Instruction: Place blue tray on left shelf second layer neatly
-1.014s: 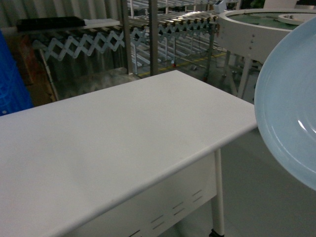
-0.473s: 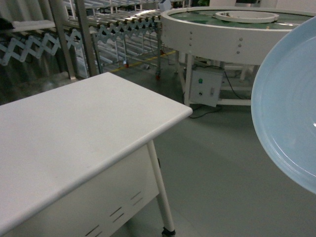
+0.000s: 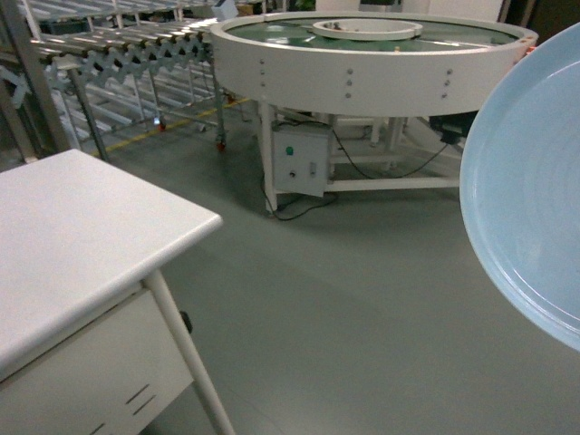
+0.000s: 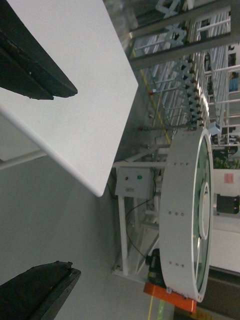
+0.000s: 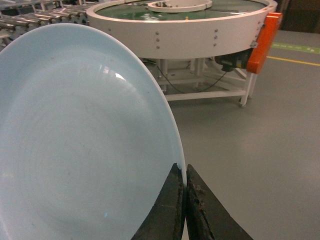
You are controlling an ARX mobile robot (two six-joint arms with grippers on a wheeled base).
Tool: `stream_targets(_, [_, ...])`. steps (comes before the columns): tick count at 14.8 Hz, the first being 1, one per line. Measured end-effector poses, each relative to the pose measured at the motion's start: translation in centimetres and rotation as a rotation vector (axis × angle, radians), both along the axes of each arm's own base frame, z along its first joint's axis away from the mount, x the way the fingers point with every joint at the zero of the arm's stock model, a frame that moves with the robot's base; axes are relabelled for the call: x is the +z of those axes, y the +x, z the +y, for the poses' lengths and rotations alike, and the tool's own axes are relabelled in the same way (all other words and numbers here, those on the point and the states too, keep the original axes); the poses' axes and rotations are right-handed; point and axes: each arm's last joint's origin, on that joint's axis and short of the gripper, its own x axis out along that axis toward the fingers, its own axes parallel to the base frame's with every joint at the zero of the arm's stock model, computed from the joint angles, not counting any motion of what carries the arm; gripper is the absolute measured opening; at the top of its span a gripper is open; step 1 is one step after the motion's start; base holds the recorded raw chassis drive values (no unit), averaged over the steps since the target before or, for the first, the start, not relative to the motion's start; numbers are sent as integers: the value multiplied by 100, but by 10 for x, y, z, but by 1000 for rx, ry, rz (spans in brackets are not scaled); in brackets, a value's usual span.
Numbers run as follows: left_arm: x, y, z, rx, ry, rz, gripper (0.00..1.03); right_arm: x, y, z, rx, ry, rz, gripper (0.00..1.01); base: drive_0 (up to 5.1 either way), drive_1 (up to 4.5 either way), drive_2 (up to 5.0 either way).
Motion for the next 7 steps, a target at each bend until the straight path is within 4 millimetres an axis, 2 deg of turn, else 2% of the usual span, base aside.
stream_targets(5, [0,0,0,0,0,0,98,0,0,0,-4,-1,2,2,-146,-146,-146])
stream_targets(7, [0,0,0,0,0,1,98,0,0,0,-3,0,4,2,135,-107,-549])
